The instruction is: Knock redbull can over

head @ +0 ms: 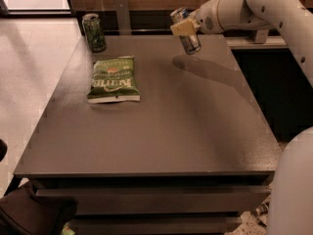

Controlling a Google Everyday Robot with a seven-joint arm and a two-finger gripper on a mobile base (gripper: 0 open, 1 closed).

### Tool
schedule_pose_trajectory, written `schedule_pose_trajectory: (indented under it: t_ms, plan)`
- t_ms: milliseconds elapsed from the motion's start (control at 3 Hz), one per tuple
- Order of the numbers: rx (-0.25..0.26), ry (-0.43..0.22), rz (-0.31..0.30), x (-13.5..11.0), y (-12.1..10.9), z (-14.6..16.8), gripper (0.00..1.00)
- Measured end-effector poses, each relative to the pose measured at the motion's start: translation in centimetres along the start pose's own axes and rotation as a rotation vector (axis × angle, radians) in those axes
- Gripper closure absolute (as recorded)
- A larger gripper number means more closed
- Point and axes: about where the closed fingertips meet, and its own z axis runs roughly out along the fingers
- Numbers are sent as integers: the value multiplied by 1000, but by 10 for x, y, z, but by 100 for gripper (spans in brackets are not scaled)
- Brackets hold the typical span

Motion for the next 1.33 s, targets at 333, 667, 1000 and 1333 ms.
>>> schedule_pose_trajectory:
  t_ms: [333, 667, 1000, 1333]
  plan:
    - [-51, 112, -11, 11, 13, -3, 100]
    - [-94, 215, -21, 25, 28, 6, 100]
    - [-126, 338, -27, 46, 41, 27, 100]
    - [-172, 434, -43, 68, 53, 67, 100]
